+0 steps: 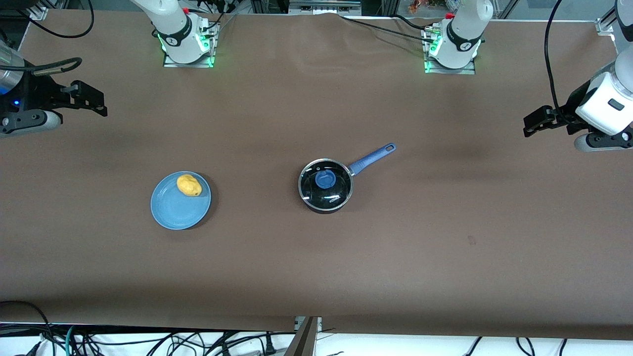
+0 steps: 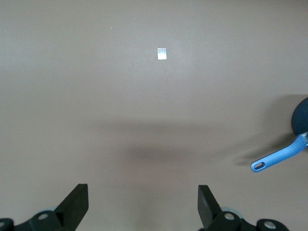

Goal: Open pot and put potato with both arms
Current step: 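Reach the left gripper to the pan lid and grasp its blue knob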

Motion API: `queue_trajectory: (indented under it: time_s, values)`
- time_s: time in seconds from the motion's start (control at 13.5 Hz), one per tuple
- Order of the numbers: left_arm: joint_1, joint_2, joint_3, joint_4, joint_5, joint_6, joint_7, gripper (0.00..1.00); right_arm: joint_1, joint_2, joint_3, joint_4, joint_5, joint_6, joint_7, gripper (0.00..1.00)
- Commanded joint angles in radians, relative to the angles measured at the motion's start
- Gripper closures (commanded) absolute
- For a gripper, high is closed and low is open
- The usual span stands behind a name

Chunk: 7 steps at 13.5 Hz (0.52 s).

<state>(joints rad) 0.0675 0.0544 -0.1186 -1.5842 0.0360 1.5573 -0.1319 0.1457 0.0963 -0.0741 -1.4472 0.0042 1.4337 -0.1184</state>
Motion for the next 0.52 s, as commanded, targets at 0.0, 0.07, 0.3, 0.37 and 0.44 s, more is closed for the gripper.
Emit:
queue_trajectory:
  time_s: [0.0,0.07,0.3,0.37,0.44]
  values:
    - [0.005,0.022,-0.001,0.04,-0.007,-0.028,0.018,0.0,-0.024,-0.003,0.016,0.013,-0.013,-0.002,0.002,0.0]
    - [0.005,0.027,-0.003,0.04,-0.008,-0.028,0.018,0.0,-0.022,0.003,0.016,0.013,-0.012,-0.001,0.0,0.0]
    - [-0.008,0.03,-0.01,0.036,-0.01,-0.025,0.018,0.0,-0.015,0.003,0.023,0.014,-0.02,0.002,0.005,0.0]
    - [-0.012,0.035,-0.035,0.036,-0.022,-0.025,0.006,0.0,-0.014,0.0,0.023,0.017,-0.023,0.002,0.006,0.0]
    - [-0.009,0.039,-0.058,0.029,-0.04,-0.011,-0.006,0.0,-0.014,0.0,0.023,0.028,-0.023,0.001,0.006,0.0]
